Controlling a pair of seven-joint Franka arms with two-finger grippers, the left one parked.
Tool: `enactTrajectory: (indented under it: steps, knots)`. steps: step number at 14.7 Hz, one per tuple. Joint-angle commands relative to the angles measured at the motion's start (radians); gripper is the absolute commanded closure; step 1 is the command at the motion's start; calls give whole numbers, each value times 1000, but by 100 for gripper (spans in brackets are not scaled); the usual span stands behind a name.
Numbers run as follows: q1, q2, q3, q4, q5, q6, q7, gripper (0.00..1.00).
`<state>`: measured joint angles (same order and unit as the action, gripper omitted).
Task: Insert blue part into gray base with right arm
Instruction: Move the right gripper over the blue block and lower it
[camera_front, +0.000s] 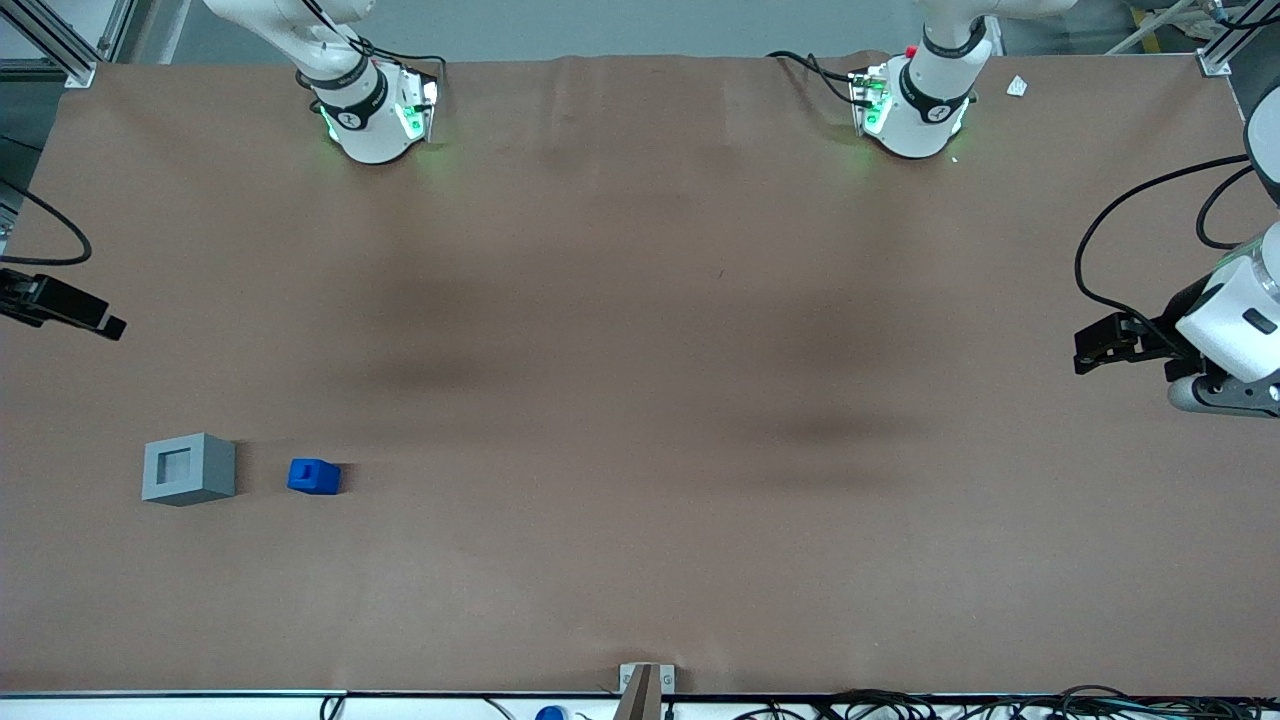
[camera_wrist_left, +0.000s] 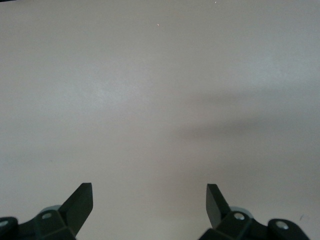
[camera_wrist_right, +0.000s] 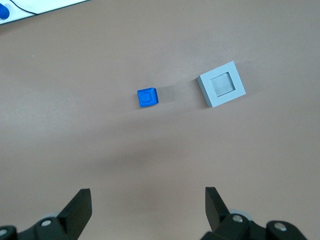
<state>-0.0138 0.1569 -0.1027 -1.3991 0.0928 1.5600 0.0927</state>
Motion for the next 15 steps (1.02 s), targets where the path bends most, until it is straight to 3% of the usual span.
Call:
enactTrajectory:
  steps: [1,4,10,15]
  knots:
    - [-5,6,12,6,-11,-9,7,0]
    - [8,41,18,0,-48,9,12,0]
    - [37,238,18,-38,-44,172,21,0]
    - [43,357,18,-125,-33,436,22,0]
